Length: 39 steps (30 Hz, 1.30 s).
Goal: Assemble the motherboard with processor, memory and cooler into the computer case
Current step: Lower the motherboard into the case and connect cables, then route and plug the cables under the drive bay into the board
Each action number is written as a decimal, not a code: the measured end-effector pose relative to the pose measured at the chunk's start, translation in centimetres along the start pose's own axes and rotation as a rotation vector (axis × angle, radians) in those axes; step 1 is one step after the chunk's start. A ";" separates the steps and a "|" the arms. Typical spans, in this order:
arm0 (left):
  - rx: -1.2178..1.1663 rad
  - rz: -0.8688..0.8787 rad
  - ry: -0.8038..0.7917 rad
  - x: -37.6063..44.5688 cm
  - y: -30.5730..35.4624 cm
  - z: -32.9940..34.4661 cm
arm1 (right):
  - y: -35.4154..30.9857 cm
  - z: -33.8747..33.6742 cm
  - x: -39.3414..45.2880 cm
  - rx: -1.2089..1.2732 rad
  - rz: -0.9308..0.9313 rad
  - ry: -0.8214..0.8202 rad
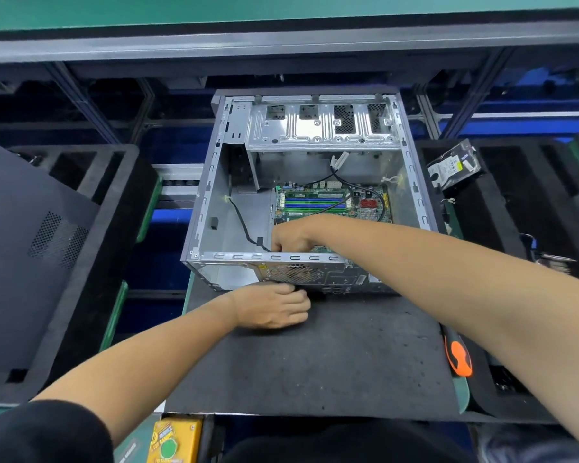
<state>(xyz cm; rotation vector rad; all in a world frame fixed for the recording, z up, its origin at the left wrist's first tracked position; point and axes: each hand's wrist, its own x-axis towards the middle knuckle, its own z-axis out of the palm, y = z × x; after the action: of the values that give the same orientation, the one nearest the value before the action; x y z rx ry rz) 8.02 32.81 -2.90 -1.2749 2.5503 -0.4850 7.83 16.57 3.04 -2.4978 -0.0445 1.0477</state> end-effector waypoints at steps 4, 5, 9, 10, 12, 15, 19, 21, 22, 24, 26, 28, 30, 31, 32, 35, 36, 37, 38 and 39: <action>-0.032 0.031 -0.002 -0.2 -0.3 0.3 | -0.1 -0.2 0.1 -0.001 0.024 -0.042; -0.037 0.035 0.002 -0.2 -0.3 0.4 | -0.1 -0.2 0.1 -0.013 0.022 -0.046; -0.032 0.030 0.008 -0.2 -0.3 0.4 | 0.0 -0.3 0.0 -0.084 0.010 -0.044; -0.029 0.023 0.004 -0.2 -0.3 0.4 | 0.0 -0.3 -0.1 -0.093 0.012 -0.037; -0.029 -0.003 -0.014 -0.1 -0.3 0.3 | 0.1 -0.2 -0.1 -0.092 0.011 -0.032; -0.042 -0.007 -0.032 -0.3 -0.5 -0.2 | 0.2 -0.2 -0.2 -0.062 -0.007 -0.029; -0.050 0.046 0.024 1.2 -0.8 -2.6 | 0.0 -0.1 -0.6 0.010 0.001 -0.007; -0.069 0.047 0.158 2.8 -1.6 -5.0 | 0.5 -0.6 -1.3 0.095 0.012 -0.008; -0.083 0.018 0.250 3.5 -2.3 -6.3 | 0.9 -1.1 -1.8 0.191 0.025 0.002; -0.099 -0.057 0.374 4.5 -4.2 -8.9 | 2.0 -2.7 -3.3 0.382 0.034 0.071; -0.110 -0.084 0.393 5.0 -5.8 -10.6 | 3.6 -4.5 -4.7 0.461 0.058 0.171; -0.188 -0.204 0.355 5.3 -7.6 -11.5 | 5.2 -5.6 -5.9 0.397 0.097 0.299; -0.263 -0.532 0.183 5.7 -10.4 -11.5 | 6.6 -6.0 -6.6 0.286 0.163 0.402; -0.321 -0.746 0.036 5.6 -12.2 -11.1 | 7.0 -6.0 -6.9 0.242 0.206 0.424; -0.415 -0.945 -0.110 5.4 -14.0 -10.5 | 7.5 -5.8 -6.9 0.193 0.253 0.438; -0.674 -1.186 -0.424 4.8 -17.5 -7.5 | 9.0 -5.1 -6.8 0.098 0.369 0.488; -0.696 -1.198 -0.452 4.8 -18.1 -6.5 | 9.4 -5.0 -6.7 0.092 0.400 0.484; -0.713 -1.202 -0.469 4.9 -18.4 -5.6 | 9.8 -4.9 -6.6 0.083 0.426 0.466; -0.728 -1.194 -0.485 5.0 -18.6 -4.6 | 10.2 -4.8 -6.5 0.080 0.448 0.441; -0.741 -1.172 -0.504 5.2 -18.7 -3.5 | 10.5 -4.8 -6.4 0.083 0.463 0.419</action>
<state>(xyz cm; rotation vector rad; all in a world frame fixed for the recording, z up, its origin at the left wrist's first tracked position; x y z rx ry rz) 17.24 18.79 7.42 -2.6435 1.3385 0.6266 5.17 4.00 6.10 -2.6567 0.7137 0.6376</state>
